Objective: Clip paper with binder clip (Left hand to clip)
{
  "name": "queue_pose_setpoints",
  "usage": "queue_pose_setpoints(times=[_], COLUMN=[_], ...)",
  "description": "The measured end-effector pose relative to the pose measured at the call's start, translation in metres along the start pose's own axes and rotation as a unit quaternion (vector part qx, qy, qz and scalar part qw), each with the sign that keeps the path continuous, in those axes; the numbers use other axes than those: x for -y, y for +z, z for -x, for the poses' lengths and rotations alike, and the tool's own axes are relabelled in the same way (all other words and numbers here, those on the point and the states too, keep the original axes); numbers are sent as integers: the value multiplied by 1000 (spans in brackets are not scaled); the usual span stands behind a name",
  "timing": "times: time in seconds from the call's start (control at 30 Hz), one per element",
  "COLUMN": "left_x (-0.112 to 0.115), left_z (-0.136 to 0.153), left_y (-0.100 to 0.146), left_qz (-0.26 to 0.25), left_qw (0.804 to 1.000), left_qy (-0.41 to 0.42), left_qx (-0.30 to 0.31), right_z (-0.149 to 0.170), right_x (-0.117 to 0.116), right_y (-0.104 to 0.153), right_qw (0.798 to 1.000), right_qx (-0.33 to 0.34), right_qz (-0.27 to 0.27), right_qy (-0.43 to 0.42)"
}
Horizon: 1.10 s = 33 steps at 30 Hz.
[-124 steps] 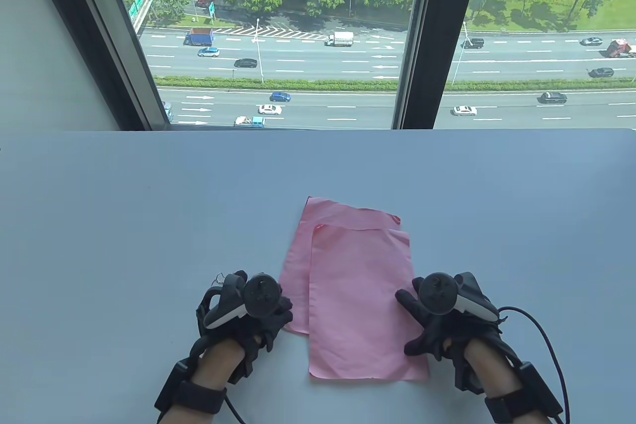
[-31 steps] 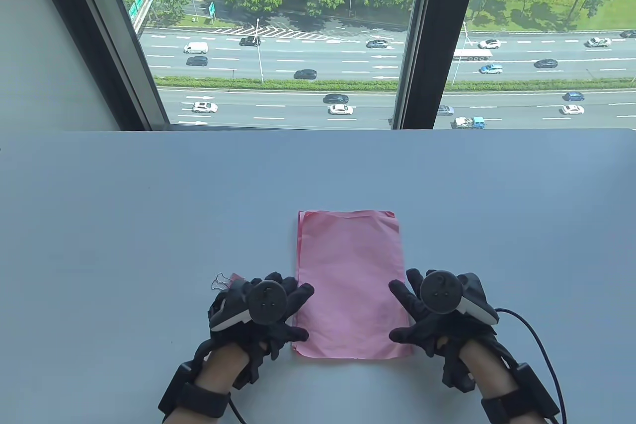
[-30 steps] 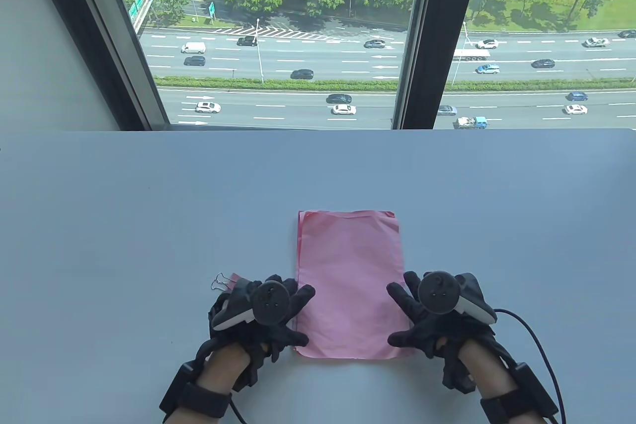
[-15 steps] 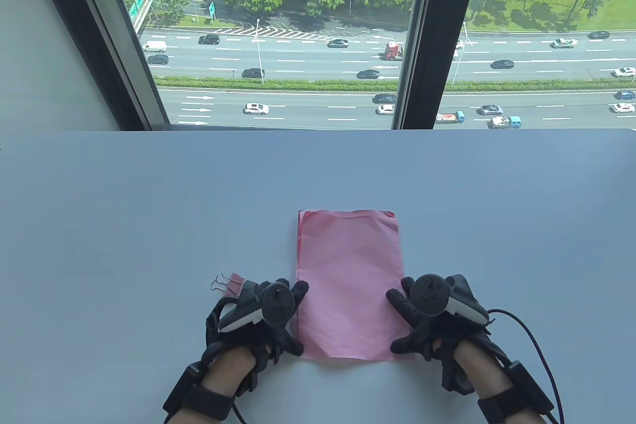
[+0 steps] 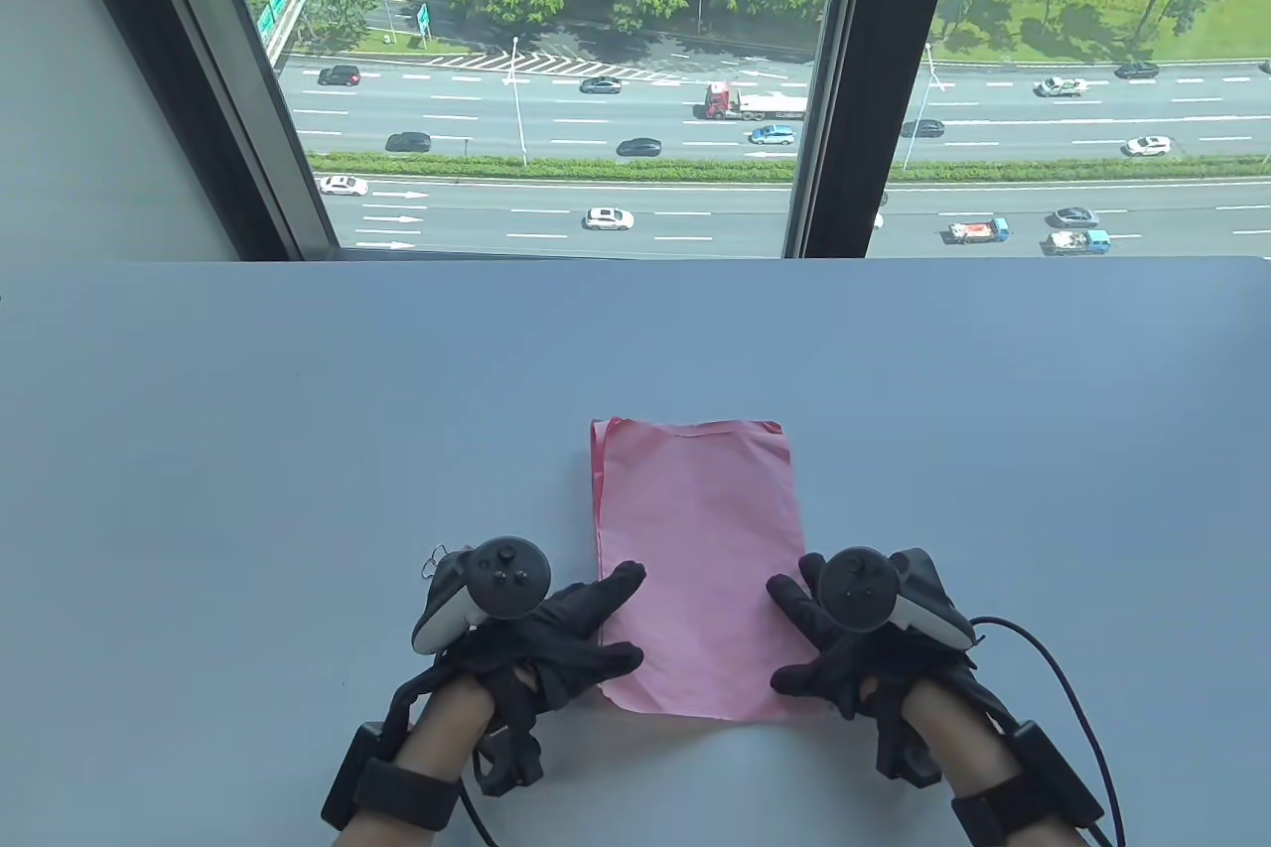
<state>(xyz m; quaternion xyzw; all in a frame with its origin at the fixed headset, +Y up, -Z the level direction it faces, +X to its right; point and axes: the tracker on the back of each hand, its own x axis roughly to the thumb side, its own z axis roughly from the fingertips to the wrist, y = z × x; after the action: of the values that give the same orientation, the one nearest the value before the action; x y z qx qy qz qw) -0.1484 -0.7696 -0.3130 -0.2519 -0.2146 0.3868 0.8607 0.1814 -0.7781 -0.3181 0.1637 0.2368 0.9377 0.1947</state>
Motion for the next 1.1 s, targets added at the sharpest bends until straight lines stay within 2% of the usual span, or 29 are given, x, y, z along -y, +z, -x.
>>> queue_pose_setpoints(times=[0.17,0.27,0.33,0.43,0.5,0.57,0.7,0.87,0.97,1.1], left_x=[1,-1,-1,-3,-3,-3,-4,0,1,1], left_z=[-3,-2,1,5,9,13,19,28,28,25], left_y=[-5,-5,-4,-2,0,2,5,6,6,6], left_qz=[-59,-105,-112,-129,-139,-153,-169,-156,-154,-126], left_qw=[998,993,991,984,974,958,934,893,876,874], left_qy=[19,46,72,117,177,241,311,419,456,469], left_qx=[-7,-18,-25,-30,-34,-34,-37,-45,-31,-20], right_z=[3,8,11,19,26,34,47,44,39,43], right_x=[6,15,23,33,36,38,30,9,1,1], right_y=[1,6,11,18,21,24,21,10,5,3], right_qw=[999,996,990,979,974,968,955,924,905,885], right_qx=[12,15,11,1,-8,-27,-59,-29,-16,-5], right_qz=[11,62,102,136,142,130,53,-54,-67,-46], right_qy=[-32,-66,-100,-150,-177,-211,-285,-378,-420,-463])
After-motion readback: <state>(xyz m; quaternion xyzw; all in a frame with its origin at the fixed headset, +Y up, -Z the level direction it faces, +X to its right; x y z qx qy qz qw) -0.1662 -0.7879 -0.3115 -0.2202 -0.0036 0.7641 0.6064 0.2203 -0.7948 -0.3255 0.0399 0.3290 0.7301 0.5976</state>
